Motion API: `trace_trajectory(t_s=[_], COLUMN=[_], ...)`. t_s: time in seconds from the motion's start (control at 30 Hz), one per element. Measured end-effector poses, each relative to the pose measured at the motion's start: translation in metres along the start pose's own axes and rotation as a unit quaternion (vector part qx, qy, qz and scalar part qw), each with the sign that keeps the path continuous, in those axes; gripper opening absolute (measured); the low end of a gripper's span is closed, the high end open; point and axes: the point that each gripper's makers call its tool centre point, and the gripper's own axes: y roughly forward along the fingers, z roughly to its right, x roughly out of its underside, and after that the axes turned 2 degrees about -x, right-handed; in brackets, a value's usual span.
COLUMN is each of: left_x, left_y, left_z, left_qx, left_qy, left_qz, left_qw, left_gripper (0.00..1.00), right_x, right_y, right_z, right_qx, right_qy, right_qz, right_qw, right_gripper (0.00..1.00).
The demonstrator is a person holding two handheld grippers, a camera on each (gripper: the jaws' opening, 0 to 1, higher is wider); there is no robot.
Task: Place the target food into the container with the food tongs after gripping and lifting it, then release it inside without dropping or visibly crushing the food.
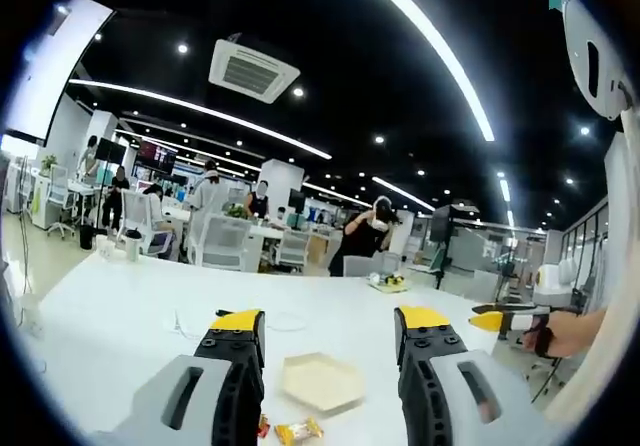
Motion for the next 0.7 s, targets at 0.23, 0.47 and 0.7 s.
trace_trajectory(t_s=[0.23, 0.47, 0.7], left_x=[0.003, 0.008, 0.012], left_y=[0.000, 0.000, 0.000], left_z=[0.003, 0.008, 0.011], left_qx=[0.005, 0.013, 0.018], left_qy=[-0.001, -0.003, -0.014], left_qz=[-0.005, -0.012, -0.016], left_qw=[1.0000, 0.9998, 0.9996], left_gripper=[0.51, 0.48, 0.45], right_x=[0.005, 0.006, 0.009], right_y=[-0.002, -0.002, -0.001], right_z=[-0.001, -0.004, -0.006], right_qx=[-0.001, -0.008, -0.013], right_qy=[0.005, 0.004, 0.006], right_qz=[-0.009, -0.012, -0.017], right_qw=[1.0000, 0.9999, 0.9997], right_gripper=[0.72, 0.72, 0.71])
